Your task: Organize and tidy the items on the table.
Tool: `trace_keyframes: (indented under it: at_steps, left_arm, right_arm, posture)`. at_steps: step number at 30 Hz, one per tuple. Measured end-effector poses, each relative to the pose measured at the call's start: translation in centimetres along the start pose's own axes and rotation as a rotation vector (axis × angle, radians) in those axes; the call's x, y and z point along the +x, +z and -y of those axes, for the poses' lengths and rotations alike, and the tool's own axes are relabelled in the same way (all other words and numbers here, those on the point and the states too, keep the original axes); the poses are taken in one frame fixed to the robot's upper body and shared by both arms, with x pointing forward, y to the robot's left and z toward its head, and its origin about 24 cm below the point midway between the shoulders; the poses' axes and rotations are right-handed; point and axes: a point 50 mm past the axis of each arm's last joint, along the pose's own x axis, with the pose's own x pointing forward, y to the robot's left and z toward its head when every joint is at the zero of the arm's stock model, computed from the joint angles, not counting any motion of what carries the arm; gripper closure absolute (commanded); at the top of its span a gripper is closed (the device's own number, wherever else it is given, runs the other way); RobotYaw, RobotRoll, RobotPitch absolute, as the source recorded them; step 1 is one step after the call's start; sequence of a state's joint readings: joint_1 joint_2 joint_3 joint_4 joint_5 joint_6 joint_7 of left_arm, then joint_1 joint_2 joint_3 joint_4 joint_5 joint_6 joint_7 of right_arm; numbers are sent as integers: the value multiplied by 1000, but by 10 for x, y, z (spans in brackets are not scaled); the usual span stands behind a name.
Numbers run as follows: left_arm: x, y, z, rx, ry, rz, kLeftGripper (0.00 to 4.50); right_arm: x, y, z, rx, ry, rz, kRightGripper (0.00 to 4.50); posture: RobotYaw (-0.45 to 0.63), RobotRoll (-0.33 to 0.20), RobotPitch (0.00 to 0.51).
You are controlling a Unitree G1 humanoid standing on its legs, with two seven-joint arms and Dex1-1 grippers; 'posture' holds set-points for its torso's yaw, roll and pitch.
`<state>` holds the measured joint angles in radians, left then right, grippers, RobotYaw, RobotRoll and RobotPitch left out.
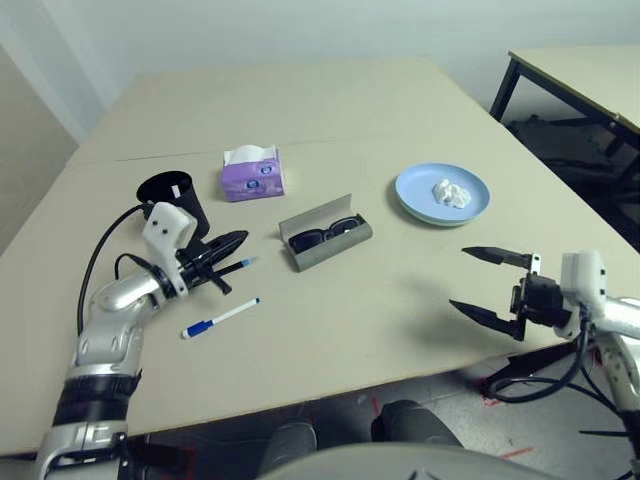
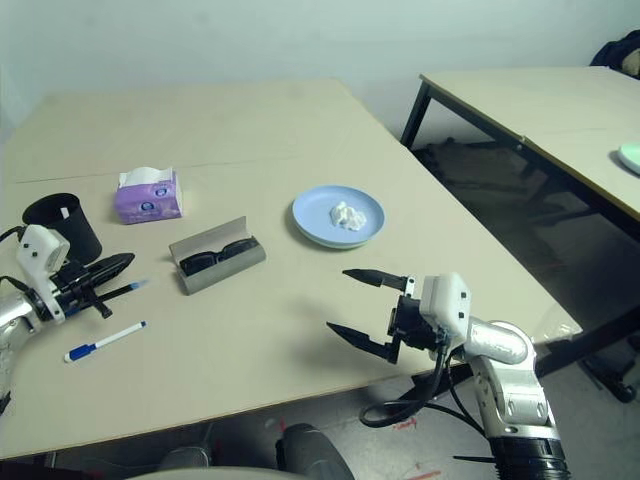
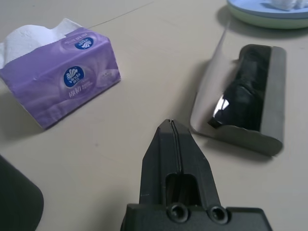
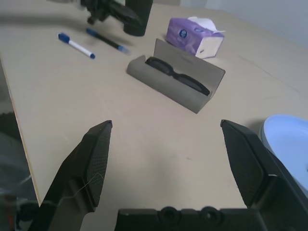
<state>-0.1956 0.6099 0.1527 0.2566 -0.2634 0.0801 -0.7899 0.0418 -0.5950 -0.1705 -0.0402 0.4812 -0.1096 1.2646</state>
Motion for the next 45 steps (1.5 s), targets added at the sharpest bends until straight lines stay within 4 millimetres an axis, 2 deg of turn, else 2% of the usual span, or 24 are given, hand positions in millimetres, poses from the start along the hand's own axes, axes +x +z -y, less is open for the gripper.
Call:
trace_keyframes:
  at_steps: [6, 15, 22, 34, 45]
  left_arm:
    - [8, -2, -4, 10, 14, -22, 4485]
    - [26, -10, -9, 57, 28, -82, 4485]
    - [50, -12, 13, 126, -97, -97, 4485]
    - [46, -5, 20, 257, -256, -96, 4485]
    - [32, 4, 19, 502, -388, -130, 4485]
  right_arm:
    - [1, 2, -1, 123, -26, 54, 0]
    - [0, 1, -1, 126, -15, 46, 0]
    - [3, 3, 1, 118, -28, 47, 0]
    - [6, 5, 0, 121, -39, 45, 0]
    - [11, 4, -1, 129, -17, 46, 0]
  posture:
    - [-188, 0, 0]
    - [-182, 0, 0]
    - [-188, 0, 0]
    - [-187, 0, 0]
    - [-174, 0, 0]
